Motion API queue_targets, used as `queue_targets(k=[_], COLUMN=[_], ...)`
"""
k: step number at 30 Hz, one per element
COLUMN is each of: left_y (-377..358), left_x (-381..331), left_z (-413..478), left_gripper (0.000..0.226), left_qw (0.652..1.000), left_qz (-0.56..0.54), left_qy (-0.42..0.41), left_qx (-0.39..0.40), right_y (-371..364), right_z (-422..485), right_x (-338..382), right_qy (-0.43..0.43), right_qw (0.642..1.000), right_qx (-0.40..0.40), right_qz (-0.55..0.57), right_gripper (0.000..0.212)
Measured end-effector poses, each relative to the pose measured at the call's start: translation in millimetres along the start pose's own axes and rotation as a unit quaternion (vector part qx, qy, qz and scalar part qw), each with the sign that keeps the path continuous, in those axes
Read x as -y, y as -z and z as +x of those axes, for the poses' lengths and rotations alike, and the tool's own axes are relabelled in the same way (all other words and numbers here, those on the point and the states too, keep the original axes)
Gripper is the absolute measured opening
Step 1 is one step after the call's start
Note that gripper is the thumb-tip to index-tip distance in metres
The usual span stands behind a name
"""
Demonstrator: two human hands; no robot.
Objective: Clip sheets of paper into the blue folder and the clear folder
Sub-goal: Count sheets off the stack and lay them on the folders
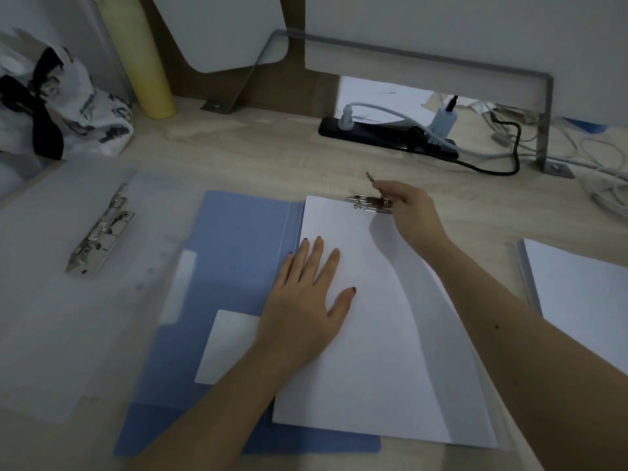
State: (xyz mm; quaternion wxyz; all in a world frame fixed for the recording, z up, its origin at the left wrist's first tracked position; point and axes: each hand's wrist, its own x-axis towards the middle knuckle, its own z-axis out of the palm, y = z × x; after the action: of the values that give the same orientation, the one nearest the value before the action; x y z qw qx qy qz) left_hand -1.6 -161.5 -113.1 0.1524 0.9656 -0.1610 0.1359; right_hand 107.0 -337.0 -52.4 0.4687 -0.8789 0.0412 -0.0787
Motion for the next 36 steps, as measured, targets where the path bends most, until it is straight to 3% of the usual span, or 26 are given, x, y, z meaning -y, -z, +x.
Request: queue_targets(k=[5, 11, 20, 31, 36], left_y=[0, 0, -2, 8, 11], left_x=[0, 0, 0, -2, -3], left_z=[1, 2, 2, 1, 6], left_gripper=[0.059, 0.060, 0.061, 0.076, 0.065], left_qw=[1.000, 1.000, 1.000, 0.996, 0.989], left_qz=[0.004, 0.001, 0.015, -0.021, -0.011], left_qy=[0.003, 0.001, 0.005, 0.017, 0.045], left_qx=[0.020, 0.030, 0.026, 0.080, 0.137], right_y=[-8, -15, -22, -28, -28], right_z=[6, 8, -5, -8, -11], right_x=[-6, -13, -20, -3, -1], right_qy=[0.076, 0.100, 0.168, 0.104, 0.099], right_qw=[0.991, 0.974, 0.927, 0.917, 0.917], right_qx=[0.035, 0.082, 0.079, 0.102, 0.112], right_qz=[-0.101, -0.189, -0.325, -0.372, -0.370], right_gripper=[0.055, 0.049, 0.044, 0.044, 0.046])
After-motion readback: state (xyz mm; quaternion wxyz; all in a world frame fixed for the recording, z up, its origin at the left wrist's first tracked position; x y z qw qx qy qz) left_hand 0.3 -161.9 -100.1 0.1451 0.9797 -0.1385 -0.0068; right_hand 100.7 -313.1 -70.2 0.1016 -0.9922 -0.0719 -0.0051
